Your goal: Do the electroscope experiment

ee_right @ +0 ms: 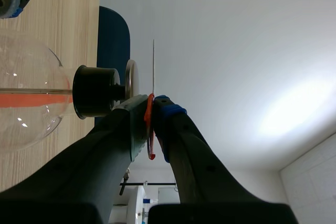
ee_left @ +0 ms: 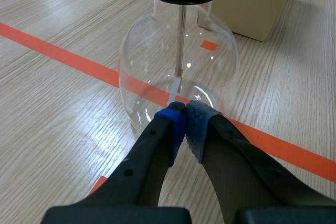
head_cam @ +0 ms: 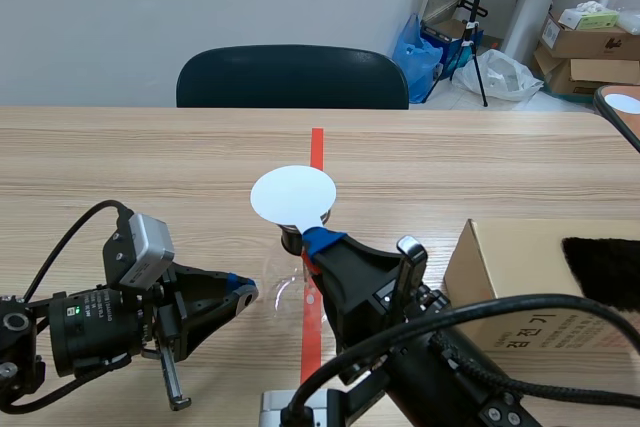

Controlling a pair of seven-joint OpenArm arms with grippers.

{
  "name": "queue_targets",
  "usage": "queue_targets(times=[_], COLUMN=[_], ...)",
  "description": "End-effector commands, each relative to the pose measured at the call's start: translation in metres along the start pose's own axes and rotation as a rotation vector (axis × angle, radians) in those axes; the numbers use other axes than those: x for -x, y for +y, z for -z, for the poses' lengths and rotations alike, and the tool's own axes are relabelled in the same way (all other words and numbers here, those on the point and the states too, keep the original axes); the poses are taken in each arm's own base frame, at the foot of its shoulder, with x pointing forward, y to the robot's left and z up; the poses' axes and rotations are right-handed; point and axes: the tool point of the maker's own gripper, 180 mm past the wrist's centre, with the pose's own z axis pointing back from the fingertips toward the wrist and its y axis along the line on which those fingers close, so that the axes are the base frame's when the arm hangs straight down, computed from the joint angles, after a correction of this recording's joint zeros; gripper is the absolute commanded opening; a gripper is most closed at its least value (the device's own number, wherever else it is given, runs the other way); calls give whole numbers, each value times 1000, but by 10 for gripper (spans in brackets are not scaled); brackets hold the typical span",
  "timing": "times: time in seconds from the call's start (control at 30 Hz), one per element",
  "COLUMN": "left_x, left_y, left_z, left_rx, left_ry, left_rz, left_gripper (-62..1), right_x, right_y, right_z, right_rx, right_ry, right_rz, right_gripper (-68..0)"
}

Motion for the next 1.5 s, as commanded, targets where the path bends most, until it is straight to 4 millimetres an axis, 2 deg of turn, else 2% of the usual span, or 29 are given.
queue_targets(times=[0.0, 0.13, 0.27, 0.47, 0.7, 0.97, 1.1, 1.47], left_x=[-11, -11, -11, -11, -16, -16, -15, -15], left_y=[1, 1, 1, 1, 1, 1, 1, 1], left_z=[2, 2, 3, 3, 2, 2, 2, 2], left_rx=[-2, -2, -2, -2, -2, -2, -2, -1], left_ry=[-41, -41, -42, -44, -67, -67, -67, -66], left_rz=[4, 4, 4, 4, 4, 4, 4, 5], left_gripper=[-575, -575, -575, -575, -575, -575, -575, -575], right_x=[2, 4, 16, 44, 85, 115, 121, 121], right_y=[-11, -11, -11, -12, -12, -12, -12, -12], right_z=[3, 3, 3, -1, -16, -36, -41, -41], right_rx=[36, 36, 37, 38, 40, 41, 42, 42], right_ry=[-5, 7, 70, 231, 469, 669, 714, 714], right_rz=[-21, -21, -19, -16, -12, -8, -7, -7], right_gripper=[-658, -658, -658, -658, -658, -658, -658, -658])
